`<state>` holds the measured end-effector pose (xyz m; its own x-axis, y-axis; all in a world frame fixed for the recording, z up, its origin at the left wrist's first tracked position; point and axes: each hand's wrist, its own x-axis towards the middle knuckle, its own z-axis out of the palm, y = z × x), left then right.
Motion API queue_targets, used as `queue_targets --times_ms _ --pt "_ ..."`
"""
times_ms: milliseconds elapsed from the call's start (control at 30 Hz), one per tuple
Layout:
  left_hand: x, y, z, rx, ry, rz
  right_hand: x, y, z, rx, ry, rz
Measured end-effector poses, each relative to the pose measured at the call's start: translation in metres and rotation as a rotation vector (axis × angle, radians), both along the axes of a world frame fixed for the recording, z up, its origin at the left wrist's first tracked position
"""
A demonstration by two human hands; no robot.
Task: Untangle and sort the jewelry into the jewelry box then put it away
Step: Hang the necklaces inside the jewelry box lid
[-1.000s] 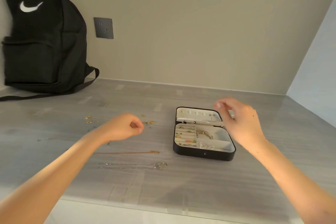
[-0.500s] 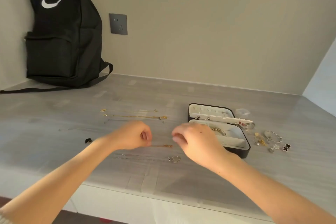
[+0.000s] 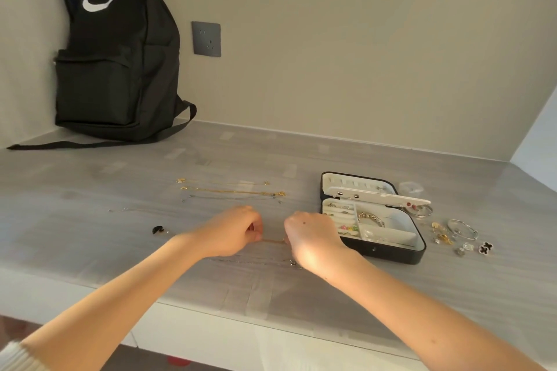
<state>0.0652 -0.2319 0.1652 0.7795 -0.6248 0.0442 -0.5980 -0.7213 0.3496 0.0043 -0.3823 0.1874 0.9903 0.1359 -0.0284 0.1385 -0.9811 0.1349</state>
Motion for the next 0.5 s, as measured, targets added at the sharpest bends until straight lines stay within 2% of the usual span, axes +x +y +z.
queue_targets --times_ms 67,200,367,433,500 --pt "0.001 0.003 0.000 -0.080 0.061 0.030 0.000 -0.003 0.002 0.157 -0.033 -0.019" --pt "0.001 0.010 0.006 -0.306 0.253 0.047 0.001 -0.011 0.017 0.618 -0.091 -0.053" --pt "-0.007 0.011 0.016 -0.515 0.409 0.095 0.006 -0.011 0.032 1.231 0.035 -0.080" --pt "-0.009 0.010 0.020 -0.578 0.455 0.093 0.007 -0.010 0.038 1.386 0.116 -0.076" --pt "-0.013 0.009 0.024 -0.702 0.554 0.079 0.007 -0.009 0.042 1.445 0.138 -0.074"
